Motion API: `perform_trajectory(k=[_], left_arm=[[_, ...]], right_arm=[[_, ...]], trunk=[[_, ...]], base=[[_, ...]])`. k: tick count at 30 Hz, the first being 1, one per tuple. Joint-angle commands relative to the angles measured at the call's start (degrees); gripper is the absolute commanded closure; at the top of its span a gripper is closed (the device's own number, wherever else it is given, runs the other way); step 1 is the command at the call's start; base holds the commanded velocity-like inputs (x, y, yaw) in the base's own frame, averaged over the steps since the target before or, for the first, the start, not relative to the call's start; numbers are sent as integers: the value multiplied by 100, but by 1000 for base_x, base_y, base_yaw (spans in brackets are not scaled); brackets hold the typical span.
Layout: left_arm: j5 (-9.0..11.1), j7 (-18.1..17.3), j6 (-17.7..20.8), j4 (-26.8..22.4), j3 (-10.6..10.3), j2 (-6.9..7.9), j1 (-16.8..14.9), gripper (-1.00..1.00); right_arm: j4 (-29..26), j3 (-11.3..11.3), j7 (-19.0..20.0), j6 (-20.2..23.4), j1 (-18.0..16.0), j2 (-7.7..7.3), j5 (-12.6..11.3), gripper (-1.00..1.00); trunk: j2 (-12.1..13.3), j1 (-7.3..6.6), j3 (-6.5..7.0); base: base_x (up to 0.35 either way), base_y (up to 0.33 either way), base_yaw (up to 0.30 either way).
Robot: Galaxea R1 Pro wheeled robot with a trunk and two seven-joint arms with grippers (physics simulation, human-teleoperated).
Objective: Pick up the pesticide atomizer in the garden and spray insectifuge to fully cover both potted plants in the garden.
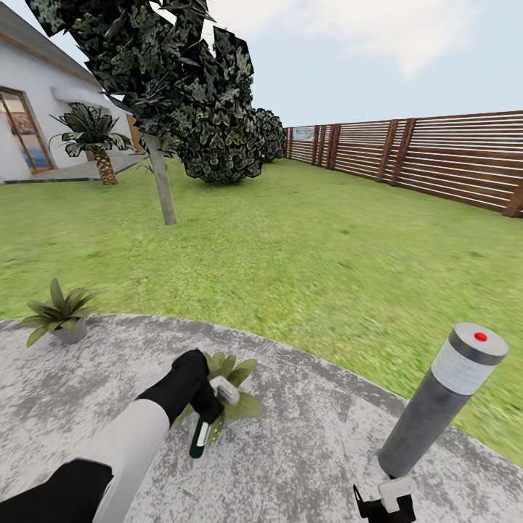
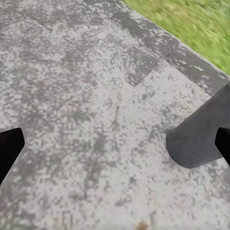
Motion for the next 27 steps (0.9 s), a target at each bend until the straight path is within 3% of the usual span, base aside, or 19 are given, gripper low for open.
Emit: perform_trajectory(k=[1,10,22,27], left_arm=[[-55,-57,15,4,-5,6,14,100],[-42,-56,-4,40,-13,159,134,100],[-9,-65,13,-52,30,94,23,100],[-28,-57,0,9,34,154,115,100]], right_arm=[[4,18,-36,-12,-3,2,35,-100],[3,18,-27,-12,-3,8,35,-100],[3,18,-31,-12,-3,8,35,-100],[3,20,-35,-13,-3,20,30,-100]], trunk=[[-2,-1,-5],[-2,-1,-5],[-2,-1,-5],[-2,-1,-5]], base=[[0,0,0],[0,0,0],[0,0,0],[0,0,0]])
